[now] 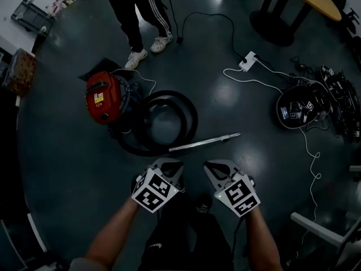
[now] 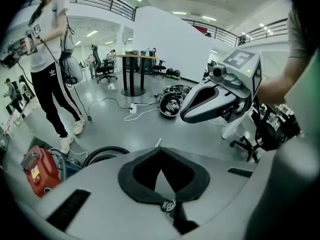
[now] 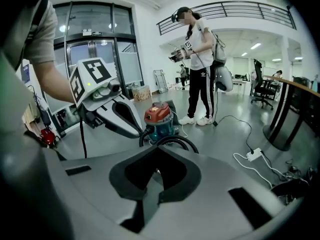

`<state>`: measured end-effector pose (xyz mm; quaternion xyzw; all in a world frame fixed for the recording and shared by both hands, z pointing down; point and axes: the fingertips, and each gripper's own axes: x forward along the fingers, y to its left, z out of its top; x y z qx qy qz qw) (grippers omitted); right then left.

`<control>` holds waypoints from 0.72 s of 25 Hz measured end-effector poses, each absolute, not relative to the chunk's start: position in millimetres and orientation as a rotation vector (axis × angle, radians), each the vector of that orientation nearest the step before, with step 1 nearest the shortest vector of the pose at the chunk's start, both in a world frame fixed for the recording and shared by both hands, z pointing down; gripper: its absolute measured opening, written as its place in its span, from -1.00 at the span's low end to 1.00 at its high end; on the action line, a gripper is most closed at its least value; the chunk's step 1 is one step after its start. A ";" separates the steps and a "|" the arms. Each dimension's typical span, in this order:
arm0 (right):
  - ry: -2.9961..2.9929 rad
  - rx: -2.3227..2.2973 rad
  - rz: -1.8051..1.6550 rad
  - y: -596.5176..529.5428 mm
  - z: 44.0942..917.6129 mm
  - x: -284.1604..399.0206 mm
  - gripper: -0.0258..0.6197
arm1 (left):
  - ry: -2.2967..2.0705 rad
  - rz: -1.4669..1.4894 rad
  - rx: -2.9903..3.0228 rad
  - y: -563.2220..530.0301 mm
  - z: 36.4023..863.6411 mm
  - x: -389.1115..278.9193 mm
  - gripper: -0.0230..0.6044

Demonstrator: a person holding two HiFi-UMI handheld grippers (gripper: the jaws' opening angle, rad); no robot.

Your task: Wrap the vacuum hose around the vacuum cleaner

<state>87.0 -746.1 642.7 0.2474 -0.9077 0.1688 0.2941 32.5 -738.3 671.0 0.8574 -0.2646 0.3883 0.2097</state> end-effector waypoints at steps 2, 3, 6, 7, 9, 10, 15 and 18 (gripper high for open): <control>-2.426 0.688 0.461 -731.5 602.7 91.6 -0.91 | -0.764 1.041 2.384 -725.7 631.0 38.8 -0.90; -2.431 0.705 0.465 -725.1 582.8 94.0 -0.91 | -0.780 1.021 2.386 -720.7 610.4 41.8 -0.90; -2.470 0.773 0.459 -709.2 522.2 101.5 -0.91 | -0.832 0.963 2.405 -706.9 549.9 51.8 -0.90; -2.491 0.798 0.452 -704.7 502.3 104.0 -0.91 | -0.850 0.949 2.420 -702.2 531.5 55.6 -0.90; -2.529 0.846 0.435 -697.8 466.1 108.6 -0.91 | -0.887 0.928 2.458 -694.7 499.4 62.8 -0.90; -2.546 0.870 0.430 -695.1 450.2 110.3 -0.91 | -0.907 0.918 2.476 -692.1 485.1 65.7 -0.90; -2.608 0.960 0.398 -684.6 380.0 118.5 -0.91 | -1.017 0.841 2.537 -683.9 411.4 76.5 -0.90; -2.639 1.002 0.348 -678.4 341.7 121.0 -0.91 | -1.103 0.768 2.592 -679.7 366.8 78.8 -0.90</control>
